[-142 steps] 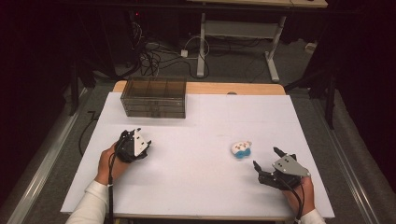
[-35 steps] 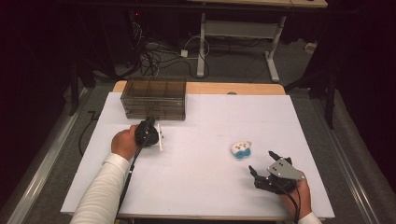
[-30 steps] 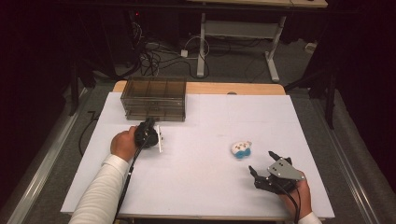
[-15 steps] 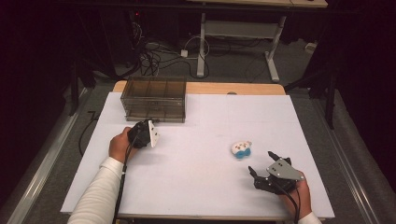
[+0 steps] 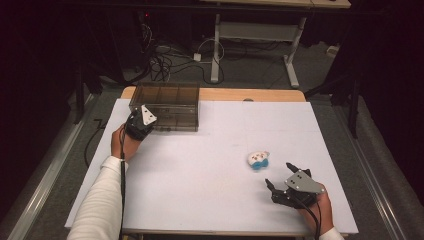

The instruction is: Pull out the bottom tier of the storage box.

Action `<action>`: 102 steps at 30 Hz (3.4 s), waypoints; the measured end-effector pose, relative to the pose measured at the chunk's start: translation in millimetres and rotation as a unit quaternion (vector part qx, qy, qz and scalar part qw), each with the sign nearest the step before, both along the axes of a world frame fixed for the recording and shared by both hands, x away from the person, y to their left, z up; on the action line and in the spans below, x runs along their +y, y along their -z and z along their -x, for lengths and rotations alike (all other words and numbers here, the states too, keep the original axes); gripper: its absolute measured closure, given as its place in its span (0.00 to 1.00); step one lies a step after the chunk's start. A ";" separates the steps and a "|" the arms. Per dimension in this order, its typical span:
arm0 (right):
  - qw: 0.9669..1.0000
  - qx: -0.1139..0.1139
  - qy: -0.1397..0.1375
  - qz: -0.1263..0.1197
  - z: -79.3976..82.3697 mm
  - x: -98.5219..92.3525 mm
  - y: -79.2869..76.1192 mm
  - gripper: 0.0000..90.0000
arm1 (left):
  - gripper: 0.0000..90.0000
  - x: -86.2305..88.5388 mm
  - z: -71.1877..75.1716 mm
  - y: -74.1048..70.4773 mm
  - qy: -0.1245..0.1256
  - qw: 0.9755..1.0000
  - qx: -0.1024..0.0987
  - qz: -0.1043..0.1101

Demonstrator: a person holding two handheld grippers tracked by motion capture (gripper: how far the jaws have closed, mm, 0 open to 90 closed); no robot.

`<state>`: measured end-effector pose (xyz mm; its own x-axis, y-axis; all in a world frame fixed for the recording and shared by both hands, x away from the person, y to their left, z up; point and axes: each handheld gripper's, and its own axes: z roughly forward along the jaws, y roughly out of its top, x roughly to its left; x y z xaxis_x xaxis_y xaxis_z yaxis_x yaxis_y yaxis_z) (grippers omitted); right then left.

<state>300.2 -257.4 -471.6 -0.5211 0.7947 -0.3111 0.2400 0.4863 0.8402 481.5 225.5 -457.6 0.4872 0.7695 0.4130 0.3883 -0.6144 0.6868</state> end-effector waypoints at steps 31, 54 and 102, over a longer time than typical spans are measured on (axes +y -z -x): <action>1.000 0.003 -0.007 0.006 0.4 -0.2 0.8 0.18 | 0.95 14.1 0.7 22.8 -0.029 0.997 0.077 -0.009; 1.000 0.005 -0.008 0.009 0.6 -0.8 1.5 0.18 | 0.96 40.2 9.1 22.3 -0.029 0.996 0.087 -0.006; 1.000 -0.008 -0.004 0.005 1.9 -5.7 -3.2 0.18 | 0.76 5.9 59.1 -12.4 0.060 0.994 0.004 0.092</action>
